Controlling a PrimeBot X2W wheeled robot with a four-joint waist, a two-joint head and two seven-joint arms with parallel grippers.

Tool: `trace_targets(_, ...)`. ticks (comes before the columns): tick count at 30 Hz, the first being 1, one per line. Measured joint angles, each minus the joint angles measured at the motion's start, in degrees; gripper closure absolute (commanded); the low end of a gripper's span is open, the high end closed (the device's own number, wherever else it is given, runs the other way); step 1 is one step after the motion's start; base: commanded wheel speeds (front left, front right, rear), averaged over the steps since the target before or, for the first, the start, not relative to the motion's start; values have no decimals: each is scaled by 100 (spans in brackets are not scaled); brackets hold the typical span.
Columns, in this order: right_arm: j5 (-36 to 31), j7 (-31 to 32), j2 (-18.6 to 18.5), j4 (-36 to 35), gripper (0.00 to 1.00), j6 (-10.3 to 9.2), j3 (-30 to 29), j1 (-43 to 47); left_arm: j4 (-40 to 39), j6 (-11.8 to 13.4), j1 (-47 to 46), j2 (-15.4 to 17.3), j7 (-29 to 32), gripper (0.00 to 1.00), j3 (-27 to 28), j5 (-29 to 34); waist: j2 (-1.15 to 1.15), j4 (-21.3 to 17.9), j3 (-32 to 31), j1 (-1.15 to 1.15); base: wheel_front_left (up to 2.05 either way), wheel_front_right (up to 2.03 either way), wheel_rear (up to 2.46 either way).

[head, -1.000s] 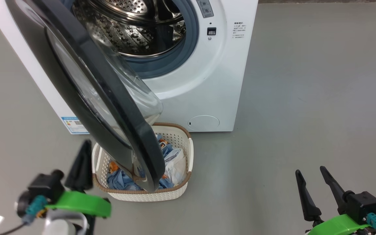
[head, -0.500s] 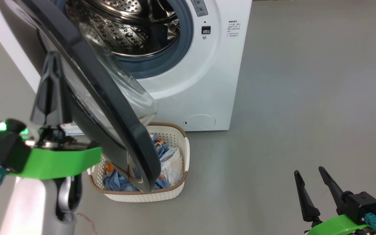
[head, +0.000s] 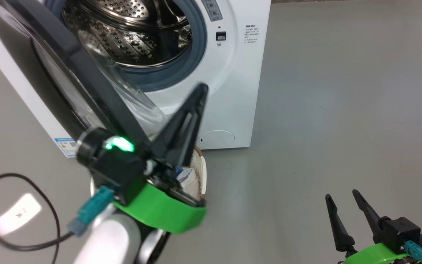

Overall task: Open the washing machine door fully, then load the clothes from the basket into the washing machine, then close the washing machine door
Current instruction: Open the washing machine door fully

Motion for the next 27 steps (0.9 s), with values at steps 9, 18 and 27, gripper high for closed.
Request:
trace_targets(9, 0, 0, 0, 8, 0, 0, 9, 2, 390, 172, 634, 48, 733, 100, -352, -86, 0, 0, 35, 0, 0, 0, 0)
trace_targets(18, 34, 1, 0, 5, 0, 0, 2, 2, 1015, 526, 964, 158, 849, 100, -187, -101, 0, 2, 48, 0, 0, 0, 0)
trace_targets(27, 40, 1, 0, 8, 0, 0, -30, 2, 1391, 723, 966, 163, 704, 100, 16, -156, 0, 22, 88, 0, 0, 0, 0)
